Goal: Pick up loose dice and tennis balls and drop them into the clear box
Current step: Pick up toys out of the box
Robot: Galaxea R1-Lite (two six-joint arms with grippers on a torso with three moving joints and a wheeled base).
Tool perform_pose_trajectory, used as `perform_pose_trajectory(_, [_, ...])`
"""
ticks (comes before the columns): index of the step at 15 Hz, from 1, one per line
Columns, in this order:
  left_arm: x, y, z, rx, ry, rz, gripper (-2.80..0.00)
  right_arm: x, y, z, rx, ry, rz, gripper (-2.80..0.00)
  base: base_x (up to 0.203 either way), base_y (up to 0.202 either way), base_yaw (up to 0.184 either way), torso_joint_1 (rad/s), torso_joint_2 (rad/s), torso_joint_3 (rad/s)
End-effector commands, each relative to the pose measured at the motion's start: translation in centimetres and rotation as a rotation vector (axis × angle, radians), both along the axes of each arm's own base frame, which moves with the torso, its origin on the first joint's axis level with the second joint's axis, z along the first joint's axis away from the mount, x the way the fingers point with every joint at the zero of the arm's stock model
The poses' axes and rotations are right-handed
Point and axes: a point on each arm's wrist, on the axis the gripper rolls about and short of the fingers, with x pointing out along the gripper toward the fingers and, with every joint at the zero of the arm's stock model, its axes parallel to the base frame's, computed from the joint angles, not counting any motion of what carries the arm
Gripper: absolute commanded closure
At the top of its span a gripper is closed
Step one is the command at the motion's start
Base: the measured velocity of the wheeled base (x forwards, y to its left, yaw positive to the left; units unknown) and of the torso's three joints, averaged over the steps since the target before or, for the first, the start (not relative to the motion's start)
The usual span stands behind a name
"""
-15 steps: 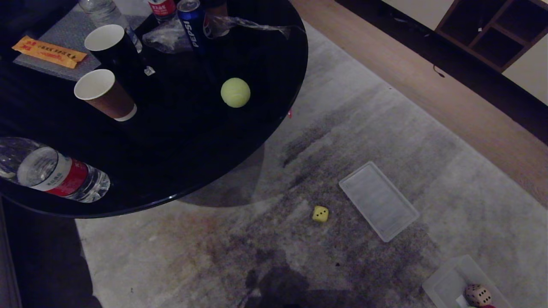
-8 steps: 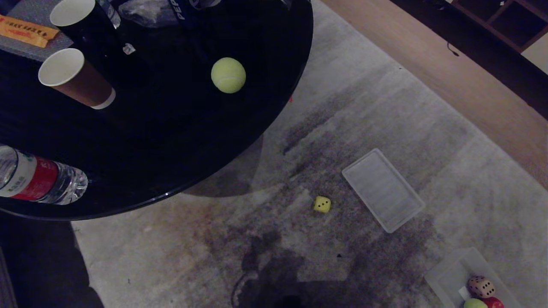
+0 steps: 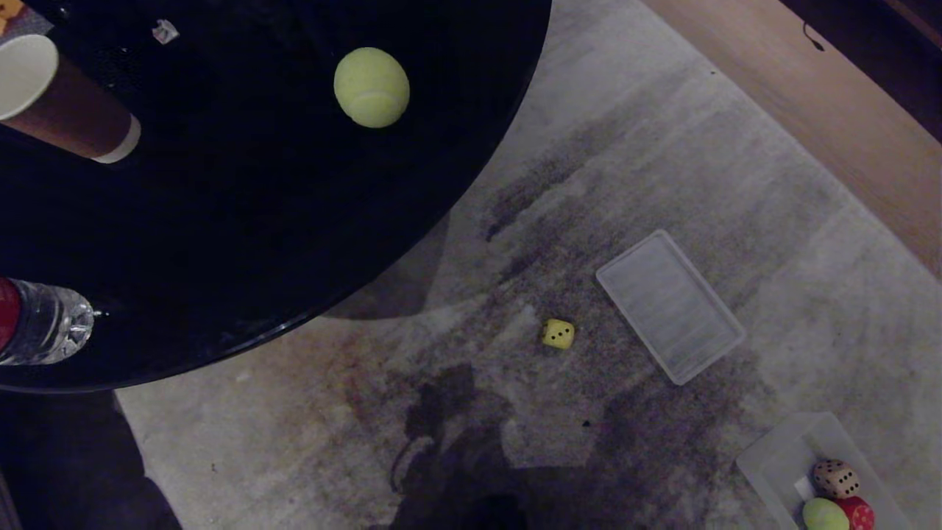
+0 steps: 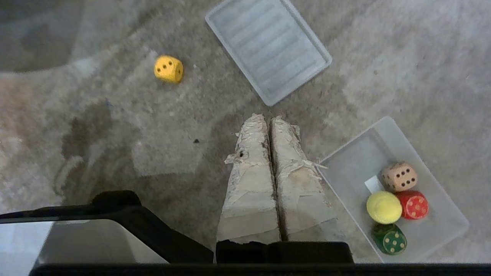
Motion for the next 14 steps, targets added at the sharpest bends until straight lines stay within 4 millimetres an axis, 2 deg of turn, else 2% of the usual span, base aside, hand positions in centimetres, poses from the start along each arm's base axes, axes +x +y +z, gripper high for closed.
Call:
perform_pose_trajectory(1, [0.02,0.00,-0.03,-0.001,0.002,0.000,0.00,0.06,0.00,-0.19,0.000,0.007,0.001,0.00,0.000,0.000,0.000,-0.002,0.00,-0.200])
perform_pose_trajectory(14, [0.02,0.00,-0.03,-0.001,0.002,0.000,0.00,0.06,0.00,-0.21,-0.006,0.007,0.002,0.00,0.000,0.000,0.000,0.002,0.00,-0.193])
